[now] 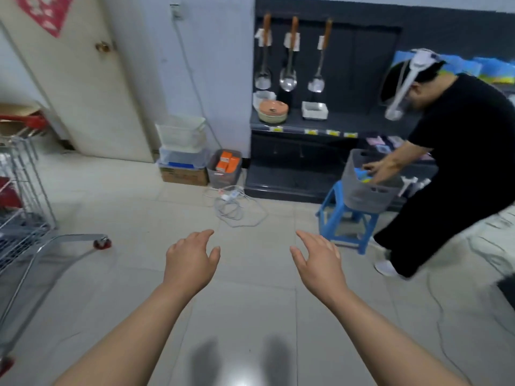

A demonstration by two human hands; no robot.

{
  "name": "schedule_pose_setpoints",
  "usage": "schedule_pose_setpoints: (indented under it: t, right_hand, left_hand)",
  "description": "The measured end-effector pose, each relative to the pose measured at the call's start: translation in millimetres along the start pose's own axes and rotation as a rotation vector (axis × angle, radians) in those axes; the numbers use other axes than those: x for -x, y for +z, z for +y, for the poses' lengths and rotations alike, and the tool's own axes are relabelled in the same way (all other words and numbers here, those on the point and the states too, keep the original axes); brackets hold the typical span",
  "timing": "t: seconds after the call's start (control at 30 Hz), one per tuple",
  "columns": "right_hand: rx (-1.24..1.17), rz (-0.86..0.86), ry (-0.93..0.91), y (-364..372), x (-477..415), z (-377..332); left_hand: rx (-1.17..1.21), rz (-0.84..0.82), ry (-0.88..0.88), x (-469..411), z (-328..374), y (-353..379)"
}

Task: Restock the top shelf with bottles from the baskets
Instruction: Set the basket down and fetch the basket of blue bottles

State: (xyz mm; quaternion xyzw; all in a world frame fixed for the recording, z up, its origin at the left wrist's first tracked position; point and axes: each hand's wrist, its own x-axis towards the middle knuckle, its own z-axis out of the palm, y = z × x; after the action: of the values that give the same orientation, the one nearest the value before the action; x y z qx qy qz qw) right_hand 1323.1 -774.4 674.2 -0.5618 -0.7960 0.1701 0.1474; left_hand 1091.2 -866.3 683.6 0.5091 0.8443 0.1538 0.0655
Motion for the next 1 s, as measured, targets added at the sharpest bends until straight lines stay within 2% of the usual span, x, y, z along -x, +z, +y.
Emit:
schedule_pose_setpoints:
  t: [0.2, 0.4, 0.77, 1.0]
  right_hand:
    - [0.01, -0.095, -0.157, 26, -108, -32]
    - [0.006, -0.167, -0.26, 68, -202, -84]
    - [-0.048, -0.16, -0.268, 136, -393, -239]
    - [-0.092, -0.12, -0.235, 167, -501, -294]
  left_hand:
    - [0.041, 0.063, -0.203, -65, -30, -4]
    - [0.04, 0.091, -0.324, -141, -81, -8]
    - [0.134, 0.093, -0.373, -342, -207, -61]
    - [0.097, 0.062, -0.378, -464, -256, -79]
